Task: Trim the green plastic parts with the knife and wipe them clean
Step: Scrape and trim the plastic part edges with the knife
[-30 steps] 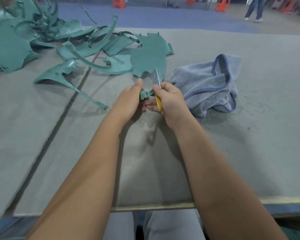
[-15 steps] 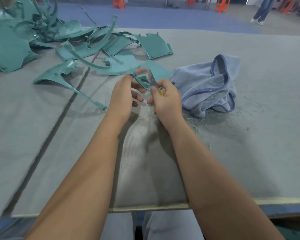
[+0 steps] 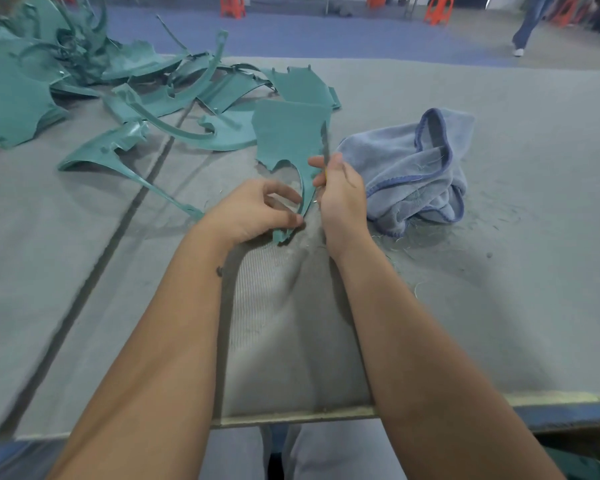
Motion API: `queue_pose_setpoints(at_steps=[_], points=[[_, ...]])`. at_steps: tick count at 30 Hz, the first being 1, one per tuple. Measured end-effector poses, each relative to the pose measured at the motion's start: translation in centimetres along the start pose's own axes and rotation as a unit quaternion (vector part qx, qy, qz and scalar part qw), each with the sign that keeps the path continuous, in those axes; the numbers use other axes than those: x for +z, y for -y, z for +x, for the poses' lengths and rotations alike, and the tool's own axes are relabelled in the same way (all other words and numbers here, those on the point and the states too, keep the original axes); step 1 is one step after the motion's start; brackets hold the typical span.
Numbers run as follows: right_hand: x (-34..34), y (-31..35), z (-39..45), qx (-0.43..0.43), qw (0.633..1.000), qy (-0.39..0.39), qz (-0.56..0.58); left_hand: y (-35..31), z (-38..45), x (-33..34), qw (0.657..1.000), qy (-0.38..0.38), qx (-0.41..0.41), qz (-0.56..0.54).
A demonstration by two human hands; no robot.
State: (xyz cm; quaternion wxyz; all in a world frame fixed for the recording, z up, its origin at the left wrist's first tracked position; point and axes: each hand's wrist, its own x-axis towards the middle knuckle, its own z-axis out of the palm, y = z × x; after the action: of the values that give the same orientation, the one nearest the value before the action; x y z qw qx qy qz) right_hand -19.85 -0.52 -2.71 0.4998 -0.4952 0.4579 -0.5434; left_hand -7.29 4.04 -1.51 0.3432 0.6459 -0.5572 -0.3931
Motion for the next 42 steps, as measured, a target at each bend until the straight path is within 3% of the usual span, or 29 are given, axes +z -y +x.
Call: queue_pose_setpoints(at_steps=[5, 8, 11, 16, 18, 23, 31, 42], points=[[-0.2, 0.2, 0.0, -0.008, 1.0, -0.001, -0.007, 0.1, -0.1, 0.3, 1.0, 0.016, 0.012, -0.015], [-0.4, 0.5, -0.1, -0.017, 0.999, -0.009, 0.046, -0.1, 0.1, 0.7, 0.992, 0.016, 0.024, -0.122], [-0.7, 0.7, -0.1, -0.023, 0.997, 0.002, 0.073, -0.3, 0.3, 1.4, 0.964, -0.038, 0.026, -0.261], [-0.5, 0.6, 0.1, 0.038, 0.996, 0.072, 0.03, -0.1, 1.0, 1.6, 0.945, -0.072, 0.0, -0.318], [-0.2, 0.6, 0.2, 0.055, 0.994, 0.098, -0.012, -0.1, 1.1, 1.7, 0.942, -0.087, -0.014, -0.324], [-0.3, 0.2, -0.4, -0.01, 0.99, 0.128, -0.05, -0.3, 1.1, 1.6, 0.937, -0.069, -0.048, -0.338], [-1.2, 0.6, 0.0, 0.013, 0.988, 0.15, -0.018, -0.3, 0.8, 1.5, 0.94, -0.043, -0.036, -0.337], [-1.6, 0.5, 0.5, 0.028, 0.994, 0.103, -0.02, 0.0, 0.3, 1.1, 0.961, 0.004, 0.001, -0.276]])
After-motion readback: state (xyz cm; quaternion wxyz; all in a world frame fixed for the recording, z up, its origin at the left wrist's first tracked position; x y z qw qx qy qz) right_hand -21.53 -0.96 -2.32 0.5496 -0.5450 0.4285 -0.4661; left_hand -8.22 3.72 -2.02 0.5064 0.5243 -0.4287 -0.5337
